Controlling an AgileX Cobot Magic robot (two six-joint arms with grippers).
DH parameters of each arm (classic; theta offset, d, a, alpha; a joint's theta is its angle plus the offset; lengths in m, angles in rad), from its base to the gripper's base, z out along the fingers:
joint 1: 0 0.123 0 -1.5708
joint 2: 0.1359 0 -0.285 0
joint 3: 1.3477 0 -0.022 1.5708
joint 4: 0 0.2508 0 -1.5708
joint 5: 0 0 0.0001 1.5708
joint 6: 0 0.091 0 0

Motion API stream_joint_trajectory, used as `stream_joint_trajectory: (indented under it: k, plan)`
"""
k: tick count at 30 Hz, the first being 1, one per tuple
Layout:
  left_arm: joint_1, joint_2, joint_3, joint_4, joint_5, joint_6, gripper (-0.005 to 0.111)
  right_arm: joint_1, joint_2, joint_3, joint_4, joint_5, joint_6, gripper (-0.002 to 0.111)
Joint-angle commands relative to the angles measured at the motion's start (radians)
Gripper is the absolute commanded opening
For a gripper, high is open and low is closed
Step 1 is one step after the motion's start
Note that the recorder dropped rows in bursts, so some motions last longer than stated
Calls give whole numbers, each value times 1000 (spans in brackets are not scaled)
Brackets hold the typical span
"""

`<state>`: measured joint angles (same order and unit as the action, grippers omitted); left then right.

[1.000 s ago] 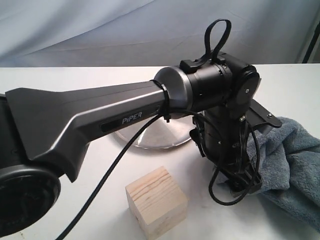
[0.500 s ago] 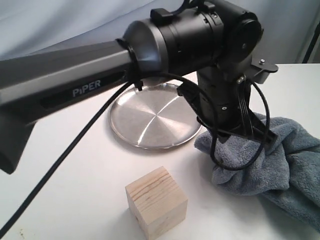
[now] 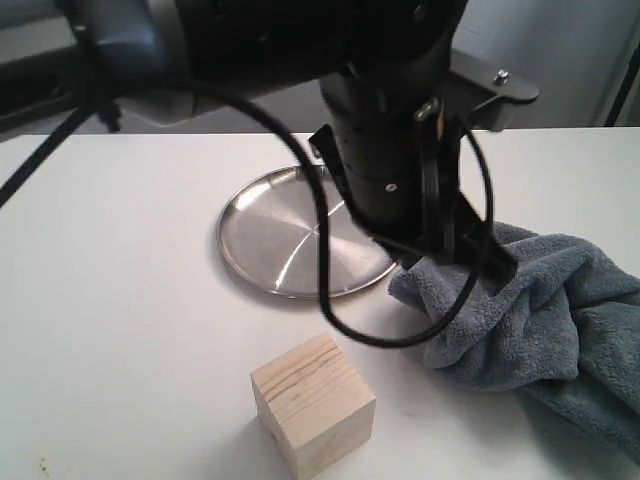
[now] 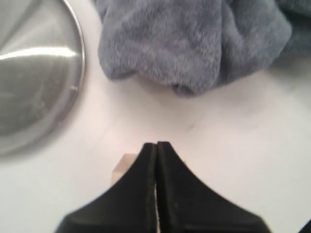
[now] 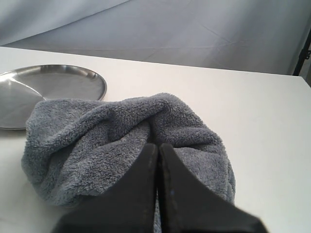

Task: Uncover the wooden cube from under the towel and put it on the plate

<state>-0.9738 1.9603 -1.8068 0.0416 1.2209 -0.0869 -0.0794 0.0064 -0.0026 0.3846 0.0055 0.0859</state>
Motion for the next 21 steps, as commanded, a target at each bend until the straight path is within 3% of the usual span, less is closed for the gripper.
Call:
stream_joint_trajectory:
  k: [1,7,11,13,21]
  plan:
    - [-2,-97,166,-2,0,14,0,0,-6,3,5,12,4,3]
    - [-2,-210,355,-2,0,17,1,0,-6,3,5,12,4,3]
    - [-2,-228,417,37,0,21,11,0,-6,3,5,12,4,3]
    - [-2,-224,425,48,0,21,22,0,-6,3,5,12,4,3]
    - [-2,-210,434,25,-51,21,88,0,-6,3,5,12,4,3]
